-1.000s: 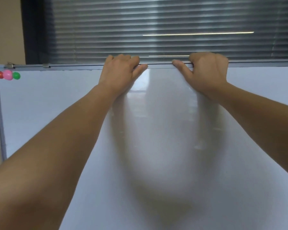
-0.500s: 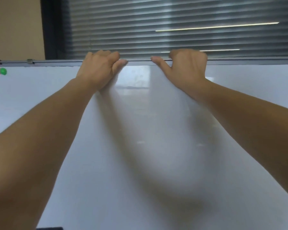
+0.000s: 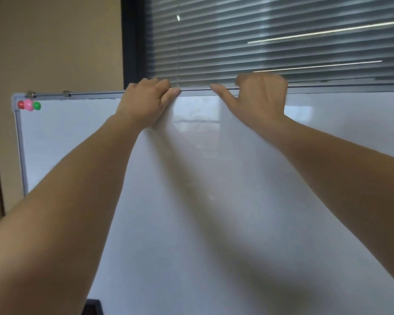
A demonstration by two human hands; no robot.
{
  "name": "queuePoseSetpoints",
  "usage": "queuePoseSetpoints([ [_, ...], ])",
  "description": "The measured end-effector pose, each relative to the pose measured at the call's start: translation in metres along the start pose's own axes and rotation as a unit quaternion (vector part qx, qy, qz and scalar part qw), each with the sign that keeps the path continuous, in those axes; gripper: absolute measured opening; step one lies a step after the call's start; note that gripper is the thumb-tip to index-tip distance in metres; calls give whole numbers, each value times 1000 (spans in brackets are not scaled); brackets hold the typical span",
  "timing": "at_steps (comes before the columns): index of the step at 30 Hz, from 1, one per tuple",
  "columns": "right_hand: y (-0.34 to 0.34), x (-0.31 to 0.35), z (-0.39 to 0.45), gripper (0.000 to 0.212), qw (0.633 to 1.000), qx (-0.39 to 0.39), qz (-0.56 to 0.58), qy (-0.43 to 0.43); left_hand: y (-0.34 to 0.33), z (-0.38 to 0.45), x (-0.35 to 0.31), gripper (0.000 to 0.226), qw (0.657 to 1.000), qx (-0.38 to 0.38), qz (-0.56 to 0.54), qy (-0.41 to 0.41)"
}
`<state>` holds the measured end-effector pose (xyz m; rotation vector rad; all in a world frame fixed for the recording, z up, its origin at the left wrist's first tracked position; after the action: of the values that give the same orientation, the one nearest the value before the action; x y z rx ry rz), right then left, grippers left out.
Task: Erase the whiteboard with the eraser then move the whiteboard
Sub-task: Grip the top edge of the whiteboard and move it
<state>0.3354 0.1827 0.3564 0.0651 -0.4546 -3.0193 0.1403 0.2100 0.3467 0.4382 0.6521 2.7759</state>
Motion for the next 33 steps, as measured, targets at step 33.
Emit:
queuePoseSetpoints([
  [33,-37,293,15,63,996,-56,59,29,57,-111,276,64,997,-28,51,54],
])
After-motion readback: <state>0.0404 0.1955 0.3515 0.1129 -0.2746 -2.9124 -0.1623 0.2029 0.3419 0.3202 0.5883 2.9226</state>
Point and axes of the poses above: each hand's wrist, its own z-axis towards the middle knuckle, its own y-axis out of the back of the hand, x = y × z, the point moved 10 cm from there along z, towards the middle knuckle, and after that the axes turned 8 degrees about -y, right-handed, at the moved point
